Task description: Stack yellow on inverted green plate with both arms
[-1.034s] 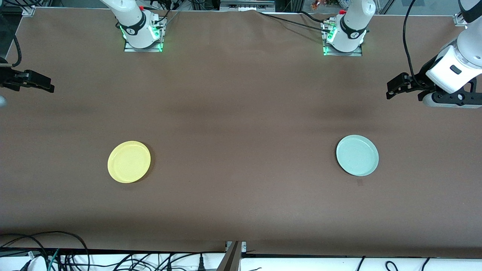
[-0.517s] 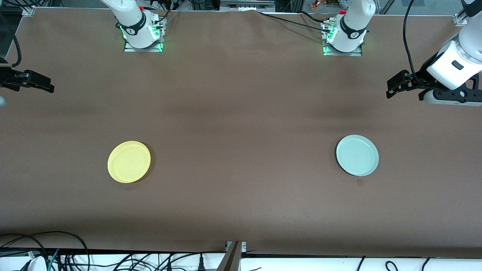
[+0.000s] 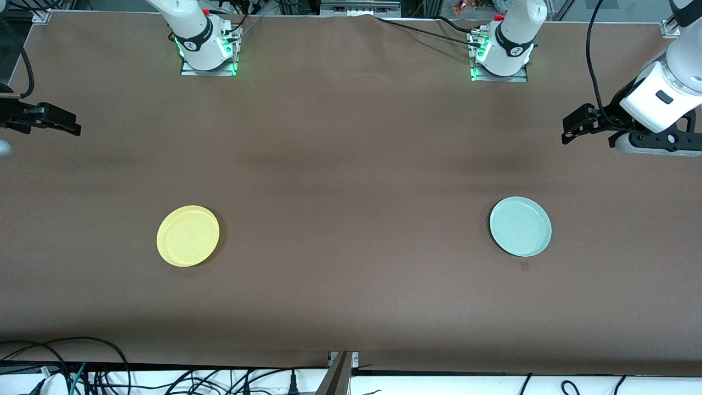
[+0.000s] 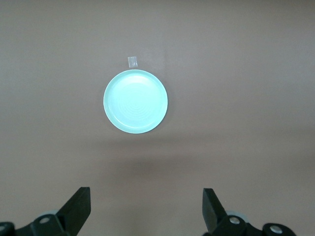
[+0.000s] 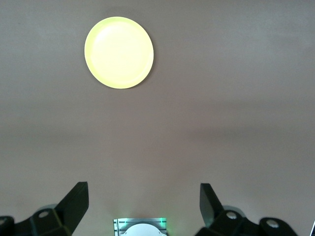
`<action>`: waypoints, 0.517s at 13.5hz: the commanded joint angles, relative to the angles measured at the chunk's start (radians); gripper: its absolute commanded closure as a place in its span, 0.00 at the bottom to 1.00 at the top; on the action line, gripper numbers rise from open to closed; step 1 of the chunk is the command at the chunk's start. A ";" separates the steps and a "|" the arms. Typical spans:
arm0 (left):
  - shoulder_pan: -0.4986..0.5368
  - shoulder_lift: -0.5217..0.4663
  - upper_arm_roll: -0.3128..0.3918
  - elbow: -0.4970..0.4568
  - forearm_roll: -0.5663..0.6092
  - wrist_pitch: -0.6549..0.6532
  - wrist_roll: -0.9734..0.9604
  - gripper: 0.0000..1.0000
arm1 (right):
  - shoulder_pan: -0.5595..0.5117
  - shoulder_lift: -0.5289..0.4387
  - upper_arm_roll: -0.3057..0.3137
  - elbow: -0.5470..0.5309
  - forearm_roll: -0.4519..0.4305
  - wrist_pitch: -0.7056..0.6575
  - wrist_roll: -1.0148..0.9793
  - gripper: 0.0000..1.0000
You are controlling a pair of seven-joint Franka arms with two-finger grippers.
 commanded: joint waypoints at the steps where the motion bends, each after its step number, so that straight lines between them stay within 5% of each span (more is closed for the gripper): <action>1: 0.002 0.021 -0.002 0.029 0.048 -0.021 -0.009 0.00 | 0.001 0.008 -0.003 0.022 0.017 -0.006 0.000 0.00; 7: 0.004 0.030 -0.002 0.033 0.053 -0.021 -0.007 0.00 | 0.001 0.008 -0.005 0.022 0.017 -0.006 0.000 0.00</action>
